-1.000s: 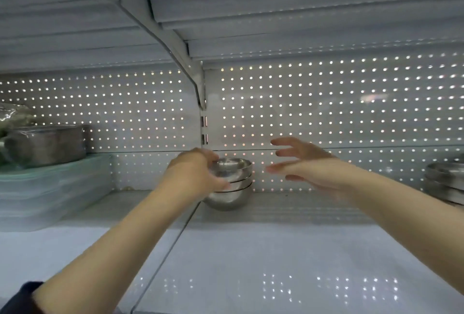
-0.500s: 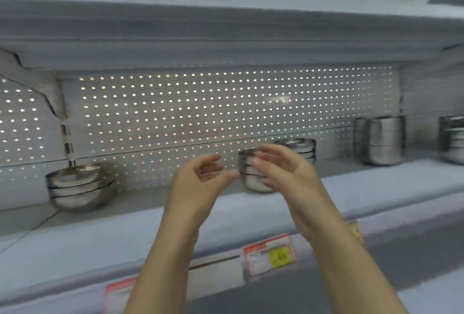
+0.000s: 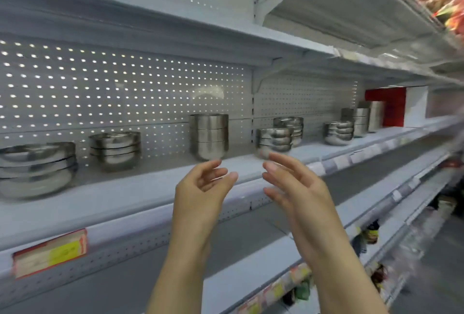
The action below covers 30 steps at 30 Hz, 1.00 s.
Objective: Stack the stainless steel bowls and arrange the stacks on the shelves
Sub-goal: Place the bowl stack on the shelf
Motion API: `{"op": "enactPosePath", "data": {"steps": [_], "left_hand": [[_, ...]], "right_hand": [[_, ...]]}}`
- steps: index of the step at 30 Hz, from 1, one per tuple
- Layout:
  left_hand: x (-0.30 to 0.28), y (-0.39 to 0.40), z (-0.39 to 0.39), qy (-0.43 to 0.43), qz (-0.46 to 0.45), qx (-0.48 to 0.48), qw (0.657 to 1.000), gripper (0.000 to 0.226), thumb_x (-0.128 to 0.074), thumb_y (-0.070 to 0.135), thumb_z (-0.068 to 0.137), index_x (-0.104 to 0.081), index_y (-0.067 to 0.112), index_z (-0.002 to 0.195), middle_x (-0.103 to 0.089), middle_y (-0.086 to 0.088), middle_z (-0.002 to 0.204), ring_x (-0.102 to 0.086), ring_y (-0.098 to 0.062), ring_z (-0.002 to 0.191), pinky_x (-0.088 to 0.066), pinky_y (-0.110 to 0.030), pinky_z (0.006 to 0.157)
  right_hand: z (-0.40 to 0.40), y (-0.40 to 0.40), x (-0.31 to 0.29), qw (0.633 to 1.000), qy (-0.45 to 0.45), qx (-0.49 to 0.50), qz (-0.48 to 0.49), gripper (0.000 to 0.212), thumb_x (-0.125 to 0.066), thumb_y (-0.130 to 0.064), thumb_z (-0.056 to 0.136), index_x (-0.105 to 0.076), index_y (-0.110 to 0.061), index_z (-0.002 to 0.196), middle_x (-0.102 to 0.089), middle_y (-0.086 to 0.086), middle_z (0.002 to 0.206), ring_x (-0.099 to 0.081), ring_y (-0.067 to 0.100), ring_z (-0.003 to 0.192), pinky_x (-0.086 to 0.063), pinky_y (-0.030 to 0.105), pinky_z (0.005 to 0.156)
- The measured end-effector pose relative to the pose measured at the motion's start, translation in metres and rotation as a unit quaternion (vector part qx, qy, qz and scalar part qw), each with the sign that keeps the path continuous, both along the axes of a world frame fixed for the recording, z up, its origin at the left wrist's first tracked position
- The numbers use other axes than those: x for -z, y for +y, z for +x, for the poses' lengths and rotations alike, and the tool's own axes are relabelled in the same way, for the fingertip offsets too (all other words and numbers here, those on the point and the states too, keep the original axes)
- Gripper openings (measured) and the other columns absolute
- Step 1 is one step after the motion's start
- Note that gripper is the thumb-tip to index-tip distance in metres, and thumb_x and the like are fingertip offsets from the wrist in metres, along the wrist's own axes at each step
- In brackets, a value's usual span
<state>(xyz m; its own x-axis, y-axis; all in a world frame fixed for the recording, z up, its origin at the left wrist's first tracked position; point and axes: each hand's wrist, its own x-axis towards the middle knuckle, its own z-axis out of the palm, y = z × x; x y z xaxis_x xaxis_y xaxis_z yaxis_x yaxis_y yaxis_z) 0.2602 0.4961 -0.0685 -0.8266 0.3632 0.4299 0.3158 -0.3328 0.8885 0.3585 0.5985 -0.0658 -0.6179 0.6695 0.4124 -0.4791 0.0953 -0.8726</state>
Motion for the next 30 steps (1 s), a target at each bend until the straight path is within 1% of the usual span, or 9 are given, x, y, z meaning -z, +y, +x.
{"op": "enactPosePath", "data": {"steps": [3,6,10,14,18,20,23,26,30], "left_hand": [[0.003,0.051,0.014,-0.012,0.009,0.035,0.999,0.023,-0.072,0.02,0.077,-0.064,0.031,0.096,-0.07,0.01,0.092,-0.065,0.005,0.078,-0.048,-0.008,0.061],[0.005,0.112,0.025,-0.009,0.012,0.078,0.997,0.024,-0.072,0.018,0.077,-0.065,0.027,0.099,-0.071,0.009,0.091,-0.064,0.006,0.077,-0.048,-0.006,0.061],[0.011,0.19,0.037,-0.009,0.018,0.126,0.992,0.024,-0.072,0.014,0.076,-0.066,0.026,0.096,-0.071,0.007,0.091,-0.065,0.005,0.077,-0.048,-0.007,0.062],[0.019,0.266,0.037,-0.024,0.025,0.155,0.987,0.025,-0.073,0.015,0.075,-0.065,0.028,0.095,-0.071,0.006,0.092,-0.066,0.003,0.08,-0.048,-0.012,0.067],[0.011,0.344,0.024,-0.03,0.047,0.164,0.985,0.025,-0.071,0.01,0.077,-0.065,0.025,0.096,-0.071,0.002,0.093,-0.065,0.004,0.075,-0.048,-0.006,0.061],[0.006,0.38,0.019,-0.026,0.05,0.173,0.983,0.026,-0.071,0.012,0.077,-0.065,0.025,0.098,-0.07,0.003,0.094,-0.065,0.004,0.078,-0.048,-0.005,0.063],[-0.001,0.433,0.014,-0.016,0.053,0.178,0.982,0.026,-0.072,0.014,0.076,-0.065,0.025,0.099,-0.071,0.006,0.093,-0.066,0.004,0.081,-0.046,-0.004,0.061],[-0.003,0.484,0.012,-0.011,0.051,0.181,0.982,0.026,-0.072,0.011,0.077,-0.065,0.025,0.098,-0.071,0.005,0.092,-0.065,0.005,0.078,-0.046,-0.005,0.059],[-0.003,0.553,0.012,-0.001,0.039,0.171,0.984,0.027,-0.072,0.014,0.077,-0.065,0.026,0.1,-0.071,0.007,0.094,-0.066,0.005,0.082,-0.05,-0.008,0.063]], "right_hand": [[0.021,0.042,0.008,0.999,-0.012,0.029,-0.026,0.028,-0.073,-0.034,0.073,-0.071,-0.031,0.101,-0.072,-0.017,0.095,-0.067,0.001,0.093,-0.051,0.027,0.081],[0.04,0.092,0.013,0.997,-0.004,0.057,-0.044,0.041,-0.074,-0.042,0.059,-0.073,-0.031,0.099,-0.073,-0.013,0.098,-0.067,0.003,0.095,-0.051,0.027,0.079],[0.051,0.155,0.016,0.996,0.01,0.083,-0.044,0.046,-0.074,-0.045,0.052,-0.073,-0.033,0.096,-0.073,-0.011,0.097,-0.067,0.003,0.095,-0.051,0.028,0.079],[0.047,0.227,0.018,0.994,0.019,0.096,-0.04,0.048,-0.074,-0.042,0.052,-0.073,-0.027,0.098,-0.073,-0.009,0.096,-0.067,0.005,0.095,-0.052,0.028,0.08],[0.035,0.304,0.007,0.993,0.008,0.11,-0.031,0.043,-0.073,-0.039,0.058,-0.073,-0.027,0.099,-0.073,-0.008,0.098,-0.067,0.007,0.097,-0.053,0.031,0.084],[0.031,0.341,0.0,0.993,0.012,0.114,-0.025,0.04,-0.073,-0.04,0.059,-0.074,-0.03,0.098,-0.073,-0.008,0.1,-0.067,0.007,0.098,-0.052,0.029,0.083],[0.027,0.394,-0.003,0.993,0.024,0.117,-0.018,0.046,-0.073,-0.044,0.054,-0.073,-0.033,0.099,-0.073,-0.009,0.1,-0.067,0.006,0.098,-0.05,0.027,0.08],[0.024,0.445,-0.002,0.992,0.027,0.117,-0.034,0.045,-0.073,-0.042,0.055,-0.074,-0.029,0.098,-0.073,-0.007,0.1,-0.067,0.007,0.098,-0.05,0.028,0.079],[0.02,0.516,-0.001,0.993,0.038,0.106,-0.041,0.043,-0.075,-0.041,0.054,-0.074,-0.03,0.096,-0.073,-0.006,0.1,-0.068,0.008,0.096,-0.051,0.028,0.078]]}}
